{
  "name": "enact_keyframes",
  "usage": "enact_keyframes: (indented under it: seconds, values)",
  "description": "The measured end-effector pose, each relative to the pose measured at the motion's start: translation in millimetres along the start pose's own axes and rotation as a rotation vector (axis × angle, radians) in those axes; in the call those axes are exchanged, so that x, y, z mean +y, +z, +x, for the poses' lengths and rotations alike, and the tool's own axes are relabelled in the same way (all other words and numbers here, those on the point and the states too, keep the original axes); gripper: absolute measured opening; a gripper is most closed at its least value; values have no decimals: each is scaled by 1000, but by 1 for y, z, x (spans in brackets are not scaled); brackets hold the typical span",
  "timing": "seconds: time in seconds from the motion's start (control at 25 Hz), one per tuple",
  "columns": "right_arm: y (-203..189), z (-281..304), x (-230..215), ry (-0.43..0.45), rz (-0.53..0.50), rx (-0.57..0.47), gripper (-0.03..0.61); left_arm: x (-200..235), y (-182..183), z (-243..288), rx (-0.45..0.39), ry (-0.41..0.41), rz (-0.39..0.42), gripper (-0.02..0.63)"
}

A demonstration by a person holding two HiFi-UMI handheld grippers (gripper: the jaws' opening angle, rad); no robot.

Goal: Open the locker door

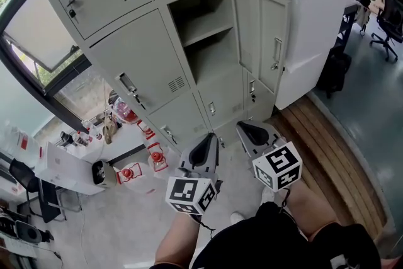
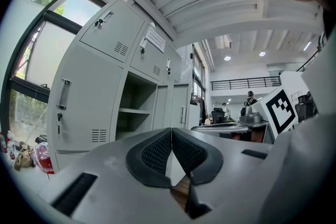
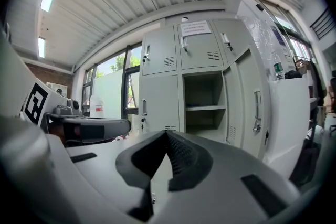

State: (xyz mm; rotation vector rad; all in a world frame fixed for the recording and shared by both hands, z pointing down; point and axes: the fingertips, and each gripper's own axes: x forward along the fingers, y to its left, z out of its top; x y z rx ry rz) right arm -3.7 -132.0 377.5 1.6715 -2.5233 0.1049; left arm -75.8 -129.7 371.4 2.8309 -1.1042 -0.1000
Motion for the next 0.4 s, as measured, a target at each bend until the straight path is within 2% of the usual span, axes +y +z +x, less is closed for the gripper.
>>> enact_keyframes:
  seconds: [0.4]
  values:
    - [-1, -1, 0, -4, 0, 2, 54, -2, -1, 0, 1, -3, -2, 17]
